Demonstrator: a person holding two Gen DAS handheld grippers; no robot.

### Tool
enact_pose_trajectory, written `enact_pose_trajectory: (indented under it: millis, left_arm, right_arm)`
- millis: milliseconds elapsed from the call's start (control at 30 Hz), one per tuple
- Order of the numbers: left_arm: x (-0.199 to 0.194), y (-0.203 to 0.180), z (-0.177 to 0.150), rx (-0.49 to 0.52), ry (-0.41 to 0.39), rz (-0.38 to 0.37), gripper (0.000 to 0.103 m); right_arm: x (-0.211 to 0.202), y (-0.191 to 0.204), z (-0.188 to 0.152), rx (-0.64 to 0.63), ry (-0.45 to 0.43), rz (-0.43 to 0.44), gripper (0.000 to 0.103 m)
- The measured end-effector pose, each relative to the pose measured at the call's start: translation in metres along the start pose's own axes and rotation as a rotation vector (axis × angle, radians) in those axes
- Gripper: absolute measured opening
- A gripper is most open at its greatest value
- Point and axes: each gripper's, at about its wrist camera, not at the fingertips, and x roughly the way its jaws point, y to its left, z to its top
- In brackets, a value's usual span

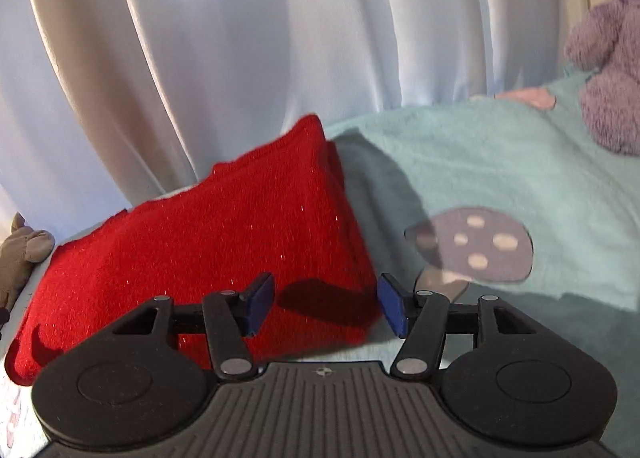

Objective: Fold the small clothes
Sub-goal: 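Release the hem with both grippers and press the fold flat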

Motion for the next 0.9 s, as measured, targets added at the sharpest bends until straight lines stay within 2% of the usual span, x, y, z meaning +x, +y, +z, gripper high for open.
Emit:
enact_pose_trajectory:
  millis: [67,100,300,400,467,500,533,567,633,700,767,800,900]
  left_arm:
    - [0.004,0.0,-0.005,0.023,0.023,-0.001,0.067]
    - [0.004,-0.001,-0.006,0.025,0.031,0.011,0.064]
    - [0.015,0.011,-0.003,-0.019,0.067,0.004,0.06]
    - [0.022,0.017,-0.002,-0.055,0.084,-0.036,0.048]
    - [0.022,0.019,0.0,-0.066,0.085,-0.062,0.034]
    - [0.022,0.021,0.002,-0.078,0.082,-0.082,0.019]
    - [0.021,0.022,0.003,-0.084,0.075,-0.077,0.013]
    - [0.022,0.023,0.006,-0.083,0.07,-0.06,0.012]
    - [0.021,0.03,0.01,-0.078,0.05,-0.013,0.012]
    - [0.02,0.043,0.011,-0.116,0.048,0.01,0.013]
    - [0.019,0.051,0.011,-0.127,0.052,0.07,0.013]
    - [0.018,0.057,0.011,-0.129,0.068,0.063,0.018]
    - [0.017,0.069,0.01,-0.203,0.113,-0.088,0.05]
  right_arm:
    - [0.004,-0.003,-0.005,0.016,0.007,-0.007,0.052]
    - [0.004,-0.004,-0.005,0.024,0.006,-0.001,0.052]
    - [0.01,-0.012,-0.007,0.078,0.037,-0.004,0.044]
    - [0.013,-0.013,-0.005,0.072,0.044,-0.004,0.037]
    - [0.014,-0.011,-0.004,0.056,0.041,-0.003,0.034]
    - [0.015,-0.009,-0.004,0.043,0.039,-0.01,0.032]
    - [0.015,-0.007,-0.004,0.025,0.034,-0.018,0.032]
    - [0.014,-0.003,-0.004,-0.002,0.027,-0.032,0.032]
    - [0.016,0.004,-0.005,-0.059,0.017,-0.069,0.032]
    - [0.016,0.01,-0.005,-0.108,0.004,-0.098,0.032]
    - [0.014,0.014,-0.004,-0.139,-0.003,-0.124,0.035]
    - [0.013,0.015,-0.003,-0.146,-0.007,-0.134,0.036]
    - [0.005,0.018,0.0,-0.178,-0.035,-0.16,0.036]
